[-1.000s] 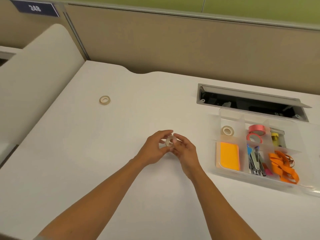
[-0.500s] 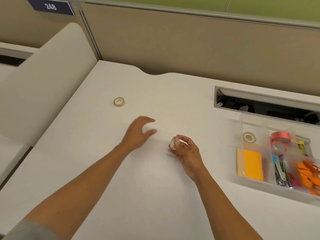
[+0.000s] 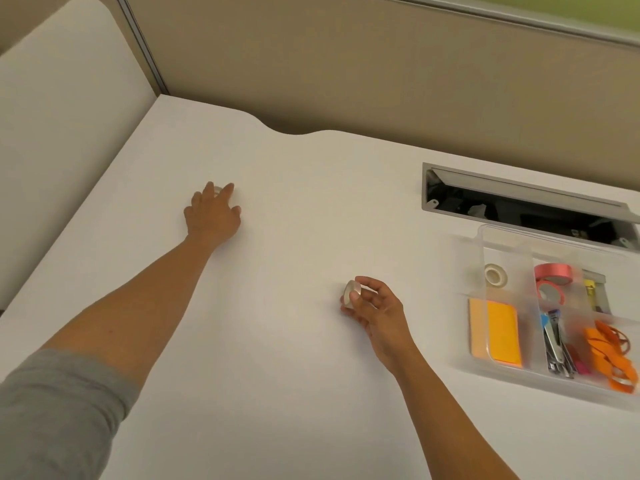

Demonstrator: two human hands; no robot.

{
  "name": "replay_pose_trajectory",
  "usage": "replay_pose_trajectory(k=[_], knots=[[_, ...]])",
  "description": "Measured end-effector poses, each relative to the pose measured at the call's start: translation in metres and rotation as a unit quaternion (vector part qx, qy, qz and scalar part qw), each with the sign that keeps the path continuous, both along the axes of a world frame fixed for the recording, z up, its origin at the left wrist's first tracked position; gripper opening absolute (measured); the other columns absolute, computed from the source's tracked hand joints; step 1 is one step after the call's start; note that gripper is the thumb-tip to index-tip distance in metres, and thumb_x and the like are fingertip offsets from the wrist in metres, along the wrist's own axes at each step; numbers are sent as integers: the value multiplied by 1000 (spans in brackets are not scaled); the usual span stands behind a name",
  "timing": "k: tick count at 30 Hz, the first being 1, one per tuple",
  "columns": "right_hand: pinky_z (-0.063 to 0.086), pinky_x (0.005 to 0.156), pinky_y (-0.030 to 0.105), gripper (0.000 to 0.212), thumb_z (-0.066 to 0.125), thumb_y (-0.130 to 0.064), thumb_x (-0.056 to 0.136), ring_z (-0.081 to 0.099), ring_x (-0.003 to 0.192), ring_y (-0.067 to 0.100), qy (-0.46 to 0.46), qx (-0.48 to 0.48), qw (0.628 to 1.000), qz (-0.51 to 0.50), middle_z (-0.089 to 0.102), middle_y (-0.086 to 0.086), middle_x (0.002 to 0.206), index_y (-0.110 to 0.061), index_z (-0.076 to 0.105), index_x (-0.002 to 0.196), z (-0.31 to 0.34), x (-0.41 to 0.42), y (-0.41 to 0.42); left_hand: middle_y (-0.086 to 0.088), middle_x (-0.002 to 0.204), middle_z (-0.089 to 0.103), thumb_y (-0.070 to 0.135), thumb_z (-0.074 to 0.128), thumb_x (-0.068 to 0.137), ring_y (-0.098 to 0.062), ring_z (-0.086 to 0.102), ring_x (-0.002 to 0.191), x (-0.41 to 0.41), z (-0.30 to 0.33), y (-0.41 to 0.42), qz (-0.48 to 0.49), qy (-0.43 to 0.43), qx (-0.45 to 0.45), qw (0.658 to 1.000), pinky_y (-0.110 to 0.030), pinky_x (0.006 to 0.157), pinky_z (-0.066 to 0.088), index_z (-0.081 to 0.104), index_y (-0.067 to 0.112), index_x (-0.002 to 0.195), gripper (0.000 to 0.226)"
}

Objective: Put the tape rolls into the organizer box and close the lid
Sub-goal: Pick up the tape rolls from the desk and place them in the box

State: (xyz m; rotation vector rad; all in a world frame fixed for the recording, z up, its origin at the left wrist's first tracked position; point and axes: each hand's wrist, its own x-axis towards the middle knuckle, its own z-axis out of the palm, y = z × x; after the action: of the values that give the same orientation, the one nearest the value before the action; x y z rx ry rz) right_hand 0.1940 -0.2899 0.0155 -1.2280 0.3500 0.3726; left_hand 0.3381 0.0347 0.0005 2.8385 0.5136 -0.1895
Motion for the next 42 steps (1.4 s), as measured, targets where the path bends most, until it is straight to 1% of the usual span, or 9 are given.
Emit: replay_pose_trajectory(k=[2,5,10,16,21,25,29,36,42], knots=[[54,79,31,32,70,-10,85,65,89,27,-1,2,1000,1,67,19,102,-10,61,115,1,2,1,-13,145,36,26,45,94,-39,37,126,0,0,-3,-6,-16,13,1000,-47,99,35,48,23,134,40],[54,78,30,31,71,-11,84,66,89,27,-8,4,1000,-1,68,17,101,-12,62,113,5,3,-1,-16,129,48,16,49,92,-39,45,114,-6,6,-13,-2,-47,-20,999,-44,91,43,58,19,125,34],[54,83,33,31,72,-12,84,67,96,32,-26,5,1000,-8,68,18,107,-13,62,114,14,-4,-8,-13,127,51,12,58,89,-35,45,117,-31,16,-52,-22,-87,-124,988,-45,96,45,61,15,123,34],[55,84,34,30,73,-11,83,66,96,31,-60,11,997,-39,67,16,106,-13,64,112,34,-18,-36,-5,129,54,13,65,86,-29,46,121,-68,29,-129,-70,-129,-207,967,-28,91,37,61,18,120,35],[56,82,34,32,73,-12,83,67,97,34,-92,4,993,-69,69,17,105,-13,63,113,53,-27,-73,-2,125,56,18,68,85,-24,49,117,-89,45,-195,-143,-134,-250,948,-24,91,35,62,20,119,35],[56,83,36,34,75,-18,80,69,93,31,-117,-13,988,-99,72,10,101,-16,65,112,71,-29,-118,-2,124,56,21,68,85,-24,51,115,-92,64,-246,-199,-134,-261,935,-25,93,37,61,20,120,35],[57,81,35,29,73,-11,81,68,88,30,-127,-6,982,-138,70,11,99,-15,65,109,80,-30,-166,-1,124,56,22,68,86,-22,52,115,-89,80,-294,-224,-141,-272,925,-28,94,40,61,20,121,36],[57,83,38,40,75,-20,80,69,98,28,-124,-44,978,-160,71,9,107,-16,61,117,79,-20,-240,-4,135,52,24,65,88,-22,47,124,-78,99,-371,-249,-138,-264,922,-30,101,38,56,18,128,42],[58,80,34,33,74,-23,82,67,104,24,-121,-79,977,-159,67,3,114,-23,63,112,75,2,-284,-3,145,46,26,64,89,-22,41,133,-59,98,-432,-261,-120,-232,929,-32,107,35,49,20,136,49]])
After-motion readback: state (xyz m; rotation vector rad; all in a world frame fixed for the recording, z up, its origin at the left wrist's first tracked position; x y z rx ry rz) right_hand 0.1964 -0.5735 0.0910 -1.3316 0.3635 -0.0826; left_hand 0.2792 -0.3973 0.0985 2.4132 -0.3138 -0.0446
